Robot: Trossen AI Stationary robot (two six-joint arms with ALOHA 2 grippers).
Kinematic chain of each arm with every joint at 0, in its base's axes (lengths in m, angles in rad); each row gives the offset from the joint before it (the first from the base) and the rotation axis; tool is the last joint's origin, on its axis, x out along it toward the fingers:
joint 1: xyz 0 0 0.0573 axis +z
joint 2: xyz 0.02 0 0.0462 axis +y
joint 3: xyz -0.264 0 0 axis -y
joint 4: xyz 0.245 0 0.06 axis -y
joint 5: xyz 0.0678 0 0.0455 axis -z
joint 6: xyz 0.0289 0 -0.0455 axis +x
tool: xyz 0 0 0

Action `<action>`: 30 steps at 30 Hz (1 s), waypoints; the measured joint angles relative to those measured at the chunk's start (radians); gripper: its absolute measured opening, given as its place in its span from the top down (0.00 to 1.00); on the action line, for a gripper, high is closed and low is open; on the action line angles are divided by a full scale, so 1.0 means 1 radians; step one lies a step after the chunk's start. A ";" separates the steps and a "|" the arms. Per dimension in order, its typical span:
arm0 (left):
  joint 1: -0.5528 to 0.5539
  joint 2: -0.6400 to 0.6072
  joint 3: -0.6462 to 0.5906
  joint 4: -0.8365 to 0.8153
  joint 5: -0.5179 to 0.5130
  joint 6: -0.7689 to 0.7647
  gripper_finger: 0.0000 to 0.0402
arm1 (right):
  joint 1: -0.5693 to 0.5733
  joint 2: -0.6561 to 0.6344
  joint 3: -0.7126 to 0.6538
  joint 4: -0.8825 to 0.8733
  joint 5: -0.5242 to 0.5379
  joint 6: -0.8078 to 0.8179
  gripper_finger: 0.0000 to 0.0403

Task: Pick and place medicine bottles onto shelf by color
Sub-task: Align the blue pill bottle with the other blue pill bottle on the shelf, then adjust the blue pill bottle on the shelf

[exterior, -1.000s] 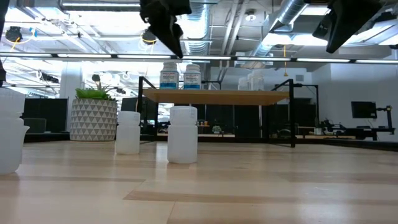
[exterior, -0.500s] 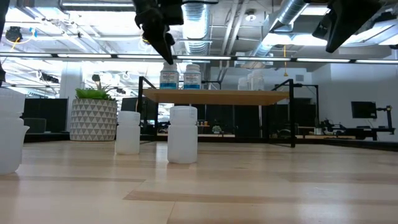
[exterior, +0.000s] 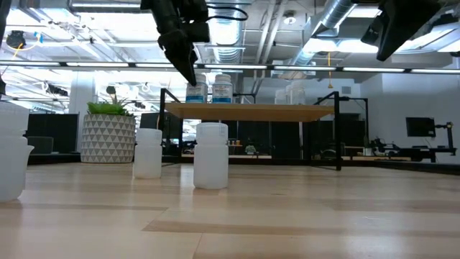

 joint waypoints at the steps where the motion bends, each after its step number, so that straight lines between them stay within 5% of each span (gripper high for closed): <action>1: 0.002 0.000 0.000 0.006 -0.015 0.001 0.55 | 0.000 0.000 0.000 0.000 0.000 0.000 0.85; 30: -0.029 -0.003 0.038 0.115 0.039 0.027 0.55 | 0.000 0.000 0.000 0.000 0.000 0.001 0.85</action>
